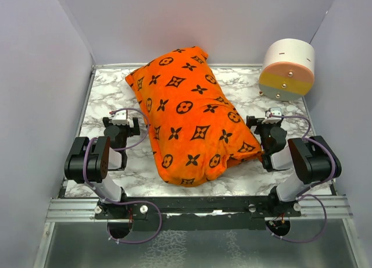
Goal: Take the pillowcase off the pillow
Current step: Adjust the pillow at the center of the board.
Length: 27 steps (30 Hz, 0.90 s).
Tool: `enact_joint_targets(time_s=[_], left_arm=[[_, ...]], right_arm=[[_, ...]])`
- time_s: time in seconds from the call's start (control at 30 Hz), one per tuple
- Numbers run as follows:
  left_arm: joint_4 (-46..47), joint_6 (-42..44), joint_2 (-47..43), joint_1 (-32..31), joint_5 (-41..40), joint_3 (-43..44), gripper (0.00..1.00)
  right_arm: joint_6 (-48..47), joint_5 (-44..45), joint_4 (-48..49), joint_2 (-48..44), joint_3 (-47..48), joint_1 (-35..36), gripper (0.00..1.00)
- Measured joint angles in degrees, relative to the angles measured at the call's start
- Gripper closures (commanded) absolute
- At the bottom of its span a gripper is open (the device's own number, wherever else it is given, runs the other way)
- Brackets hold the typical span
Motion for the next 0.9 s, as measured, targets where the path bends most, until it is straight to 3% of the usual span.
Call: enact_joint_targets(time_s=[0.6,0.73,0.9], left_arm=[[-0.4,0.0,-0.2,0.0,-0.2,0.1,0.01],[-14.8,0.6,-5.1,0.5,-1.0,6.1,0.01],[-45.0,6.9,-10.1,2.1,2.8,29.5,0.01]], right_arm=[[0.0,0.5,-1.5,-0.9,0.0,0.0,0.01],[4.6,7.7,-20.8,-12.8,6.5,0.3,0.01],[14.6,13.3,-41.5,-24.2,20.6,0.2,0.01]])
